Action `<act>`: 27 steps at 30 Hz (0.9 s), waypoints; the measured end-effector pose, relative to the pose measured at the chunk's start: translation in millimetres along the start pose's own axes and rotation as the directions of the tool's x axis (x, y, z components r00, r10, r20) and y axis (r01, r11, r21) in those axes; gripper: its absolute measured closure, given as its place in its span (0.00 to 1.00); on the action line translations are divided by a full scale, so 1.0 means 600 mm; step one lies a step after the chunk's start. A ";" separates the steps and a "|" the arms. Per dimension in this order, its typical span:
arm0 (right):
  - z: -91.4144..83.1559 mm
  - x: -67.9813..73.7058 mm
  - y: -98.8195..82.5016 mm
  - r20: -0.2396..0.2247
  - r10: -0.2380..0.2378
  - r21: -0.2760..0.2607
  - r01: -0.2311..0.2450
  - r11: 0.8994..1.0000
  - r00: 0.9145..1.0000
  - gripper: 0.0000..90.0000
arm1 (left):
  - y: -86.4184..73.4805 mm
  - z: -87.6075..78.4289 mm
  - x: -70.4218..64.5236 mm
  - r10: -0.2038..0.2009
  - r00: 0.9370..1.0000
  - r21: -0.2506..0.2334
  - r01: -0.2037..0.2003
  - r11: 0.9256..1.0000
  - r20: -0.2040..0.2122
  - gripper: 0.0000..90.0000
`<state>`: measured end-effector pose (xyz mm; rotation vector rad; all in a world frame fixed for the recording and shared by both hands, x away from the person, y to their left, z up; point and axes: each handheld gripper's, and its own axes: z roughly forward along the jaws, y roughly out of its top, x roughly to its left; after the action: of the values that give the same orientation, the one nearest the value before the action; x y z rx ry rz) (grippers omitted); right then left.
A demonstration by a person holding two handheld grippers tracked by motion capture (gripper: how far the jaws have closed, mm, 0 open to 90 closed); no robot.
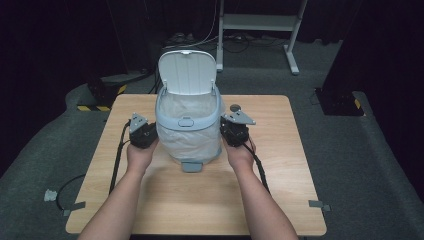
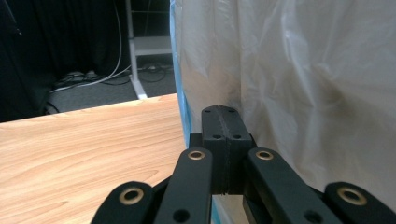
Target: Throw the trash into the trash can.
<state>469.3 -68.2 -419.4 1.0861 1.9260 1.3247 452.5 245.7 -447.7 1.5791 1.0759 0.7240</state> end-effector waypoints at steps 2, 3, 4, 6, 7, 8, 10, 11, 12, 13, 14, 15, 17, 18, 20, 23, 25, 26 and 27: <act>-0.001 0.001 -0.003 0.001 0.004 -0.009 -0.004 1.000 1.000 1.00 | -0.002 -0.002 -0.003 0.001 1.000 -0.003 -0.001 1.000 -0.002 1.00; -0.001 0.001 -0.004 0.002 0.007 -0.013 -0.007 1.000 1.000 1.00 | -0.004 -0.003 -0.005 -0.003 1.000 -0.002 0.003 1.000 -0.001 1.00; -0.002 0.002 -0.005 0.003 0.011 -0.016 -0.011 1.000 1.000 1.00 | -0.004 -0.005 -0.006 0.000 1.000 0.000 0.000 1.000 -0.005 1.00; -0.005 0.003 -0.006 0.006 0.008 -0.017 -0.008 1.000 1.000 1.00 | -0.006 -0.006 -0.010 -0.007 1.000 -0.003 0.007 1.000 -0.002 1.00; -0.007 0.002 -0.007 0.007 0.005 -0.017 -0.005 1.000 1.000 1.00 | -0.006 -0.007 -0.012 -0.006 1.000 -0.003 0.006 1.000 0.001 1.00; -0.010 0.002 -0.008 0.009 -0.001 -0.016 0.001 1.000 1.000 1.00 | -0.007 -0.008 -0.015 -0.006 1.000 -0.003 0.006 1.000 0.003 1.00; -0.014 0.001 -0.009 0.012 -0.009 -0.016 0.009 1.000 1.000 1.00 | -0.007 -0.010 -0.020 -0.004 1.000 -0.002 0.004 1.000 0.001 1.00; -0.017 0.001 -0.010 0.013 -0.010 -0.015 0.010 1.000 1.000 1.00 | -0.008 -0.011 -0.023 -0.003 1.000 -0.002 0.003 1.000 0.002 1.00; -0.020 0.000 -0.011 0.015 -0.017 -0.016 0.017 1.000 1.000 1.00 | -0.009 -0.013 -0.026 -0.003 1.000 -0.003 0.003 1.000 0.003 1.00; -0.023 -0.001 -0.012 0.016 -0.017 -0.016 0.018 1.000 1.000 1.00 | -0.010 -0.014 -0.031 -0.004 1.000 -0.004 0.004 1.000 0.005 1.00; -0.027 -0.002 -0.013 0.017 -0.017 -0.016 0.017 1.000 1.000 1.00 | -0.011 -0.016 -0.035 0.001 1.000 -0.005 -0.001 1.000 0.007 1.00; -0.030 -0.004 -0.015 0.018 -0.014 -0.016 0.015 1.000 1.000 1.00 | -0.012 -0.018 -0.039 0.009 1.000 -0.006 -0.009 1.000 0.009 1.00; -0.038 -0.007 -0.018 0.018 -0.015 -0.018 0.016 1.000 1.000 1.00 | -0.013 -0.023 -0.046 0.013 1.000 -0.004 -0.013 1.000 0.018 1.00; -0.042 -0.008 -0.020 0.019 -0.015 -0.020 0.016 1.000 1.000 1.00 | -0.014 -0.025 -0.050 0.014 1.000 -0.004 -0.014 1.000 0.020 1.00; -0.052 -0.009 -0.025 0.020 -0.015 -0.022 0.015 1.000 1.000 1.00 | -0.016 -0.031 -0.059 0.019 0.999 -0.003 -0.019 1.000 0.026 1.00; -0.068 -0.009 -0.032 0.024 -0.020 -0.026 0.020 0.999 1.000 1.00 | -0.018 -0.037 -0.071 0.027 0.999 -0.002 -0.027 1.000 0.029 1.00; -0.079 -0.009 -0.036 0.024 -0.019 -0.030 0.020 0.999 1.000 1.00 | -0.020 -0.043 -0.079 0.036 0.999 0.000 -0.036 0.999 0.037 1.00; -0.085 -0.009 -0.039 0.023 -0.017 -0.031 0.018 0.999 1.000 1.00 | -0.022 -0.047 -0.083 0.038 0.998 0.002 -0.038 0.999 0.041 1.00; -0.091 -0.009 -0.042 0.021 -0.020 -0.033 0.021 0.999 1.000 1.00 | -0.023 -0.051 -0.088 0.040 0.998 0.000 -0.040 0.999 0.044 1.00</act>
<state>420.4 -103.8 -423.3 1.0575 1.8881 1.3249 400.4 211.2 -449.0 1.6140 1.0154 0.7122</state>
